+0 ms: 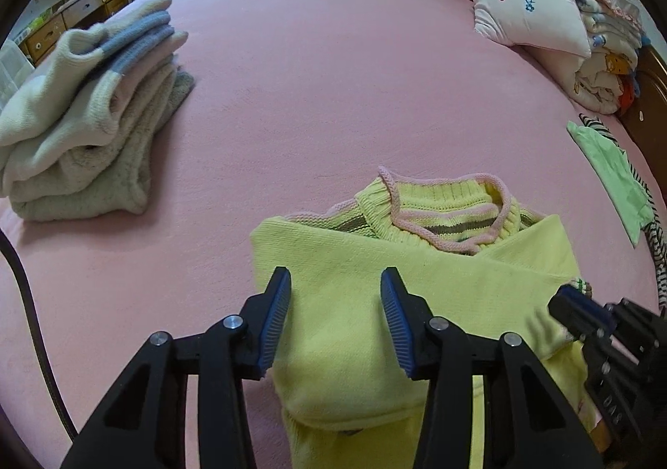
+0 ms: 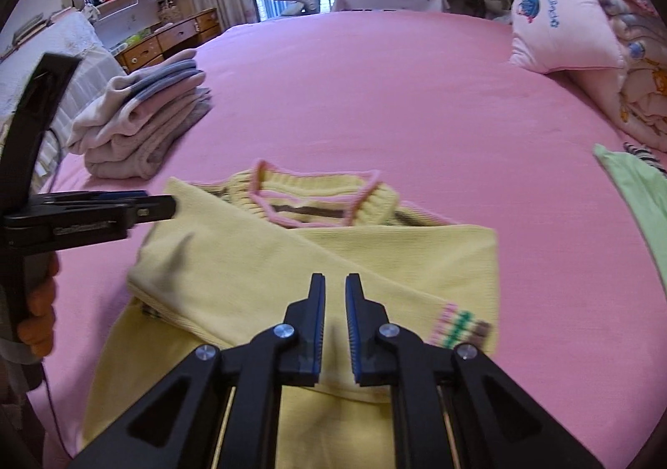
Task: Fold small clothes
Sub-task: 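Lower the striped cuff onto the cardigan front and open the right tool, then close the right tool and withdraw it from the folded sleeve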
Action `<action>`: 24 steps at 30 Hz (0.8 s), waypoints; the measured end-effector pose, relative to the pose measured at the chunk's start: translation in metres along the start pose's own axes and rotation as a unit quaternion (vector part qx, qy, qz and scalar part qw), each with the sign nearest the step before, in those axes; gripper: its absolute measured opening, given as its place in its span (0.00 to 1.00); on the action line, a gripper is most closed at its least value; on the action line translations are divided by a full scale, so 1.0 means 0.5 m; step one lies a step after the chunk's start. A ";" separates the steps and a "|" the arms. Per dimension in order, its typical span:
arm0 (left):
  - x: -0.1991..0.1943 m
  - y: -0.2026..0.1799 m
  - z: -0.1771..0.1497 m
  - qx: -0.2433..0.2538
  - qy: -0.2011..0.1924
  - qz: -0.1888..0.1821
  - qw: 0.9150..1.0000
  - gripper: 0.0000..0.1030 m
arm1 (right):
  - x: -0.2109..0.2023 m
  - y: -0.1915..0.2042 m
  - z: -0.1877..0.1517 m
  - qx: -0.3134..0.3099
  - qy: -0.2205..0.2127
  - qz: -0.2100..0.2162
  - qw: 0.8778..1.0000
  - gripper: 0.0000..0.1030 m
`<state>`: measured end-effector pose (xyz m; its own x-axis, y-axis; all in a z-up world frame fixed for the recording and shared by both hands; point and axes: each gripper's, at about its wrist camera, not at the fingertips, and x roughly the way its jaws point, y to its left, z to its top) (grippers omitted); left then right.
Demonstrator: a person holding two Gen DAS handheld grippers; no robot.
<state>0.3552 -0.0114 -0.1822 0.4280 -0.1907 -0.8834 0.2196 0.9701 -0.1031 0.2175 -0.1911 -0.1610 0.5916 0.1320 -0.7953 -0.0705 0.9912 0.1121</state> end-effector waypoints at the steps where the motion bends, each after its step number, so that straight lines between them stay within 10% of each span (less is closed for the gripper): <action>1: 0.010 0.002 0.003 -0.006 0.006 -0.006 1.000 0.35 | 0.002 0.005 0.001 0.000 0.000 0.004 1.000 0.09; 24: 0.111 0.071 -0.005 -0.041 0.029 -0.043 0.998 0.12 | 0.043 -0.145 -0.051 0.043 0.046 -0.029 0.998 0.00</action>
<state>0.3847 0.0130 -0.2360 0.3585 -0.2669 -0.8945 0.1796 0.9601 -0.2145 0.2148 -0.2597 -0.2013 0.5170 0.0778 -0.8524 0.0344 0.9932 0.1115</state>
